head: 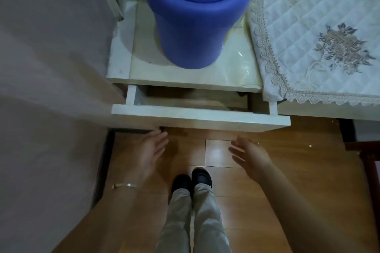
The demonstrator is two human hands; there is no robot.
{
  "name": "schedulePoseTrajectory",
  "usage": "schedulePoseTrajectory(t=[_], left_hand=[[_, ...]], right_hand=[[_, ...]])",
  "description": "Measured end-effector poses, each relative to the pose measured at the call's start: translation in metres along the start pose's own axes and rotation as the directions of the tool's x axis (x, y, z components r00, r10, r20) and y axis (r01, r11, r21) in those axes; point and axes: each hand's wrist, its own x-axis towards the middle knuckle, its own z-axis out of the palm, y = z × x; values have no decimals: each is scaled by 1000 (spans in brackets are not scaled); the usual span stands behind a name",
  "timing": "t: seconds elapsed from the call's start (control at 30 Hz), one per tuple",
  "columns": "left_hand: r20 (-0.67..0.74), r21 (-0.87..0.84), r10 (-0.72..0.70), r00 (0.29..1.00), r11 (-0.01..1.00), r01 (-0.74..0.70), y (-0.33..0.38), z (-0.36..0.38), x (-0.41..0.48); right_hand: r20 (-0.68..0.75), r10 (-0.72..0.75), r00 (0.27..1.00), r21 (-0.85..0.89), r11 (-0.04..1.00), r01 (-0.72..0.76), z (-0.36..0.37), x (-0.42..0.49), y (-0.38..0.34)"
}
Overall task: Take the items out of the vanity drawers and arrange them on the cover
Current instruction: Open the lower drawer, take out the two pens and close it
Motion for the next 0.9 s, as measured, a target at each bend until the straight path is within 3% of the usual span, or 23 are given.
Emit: schedulePoseTrajectory(t=[0.07, 0.13, 0.17, 0.23, 0.27, 0.3, 0.37, 0.4, 0.47, 0.53, 0.63, 0.77, 0.9], left_hand=[[-71, 228, 228, 971, 951, -207, -5, -9, -35], [-45, 437, 506, 861, 785, -439, 8, -14, -65], [19, 544, 631, 776, 644, -537, 18, -15, -73], [242, 709, 790, 563, 252, -658, 40, -12, -73], [340, 751, 793, 505, 94, -654, 49, -10, -66], [404, 776, 755, 517, 16, -631, 58, -7, -58], [455, 813, 628, 631, -3, -583, 72, -4, -44], [478, 817, 590, 651, -26, -576, 74, -4, -39], [502, 808, 579, 643, -48, -587, 71, -7, -35], [475, 801, 601, 643, 8, -598, 70, -6, -38], [385, 841, 593, 708, 91, -534, 65, -5, -48], [377, 892, 574, 727, -13, -452, 43, -16, -70], [400, 906, 536, 744, -106, -410, 13, -27, -89]], right_hand=[[-105, -273, 956, -310, 923, 229, -2, -33, 8], [-90, -575, 813, -493, 735, 465, -1, -64, 3], [-59, -682, 729, -548, 632, 548, 1, -74, -4], [40, -819, 573, -643, 418, 642, 3, -77, -23], [92, -848, 522, -691, 323, 647, 5, -71, -34], [134, -850, 509, -729, 264, 632, 7, -62, -46], [167, -795, 584, -801, 236, 551, 9, -43, -63], [174, -764, 622, -833, 223, 506, 8, -36, -65], [196, -740, 643, -861, 183, 474, 5, -30, -63], [201, -739, 643, -848, 198, 492, 2, -36, -57], [211, -707, 675, -863, 190, 468, -3, -50, -47], [258, -637, 726, -890, 136, 436, -12, -77, -24], [238, -518, 822, -928, 128, 350, -16, -102, 0]])
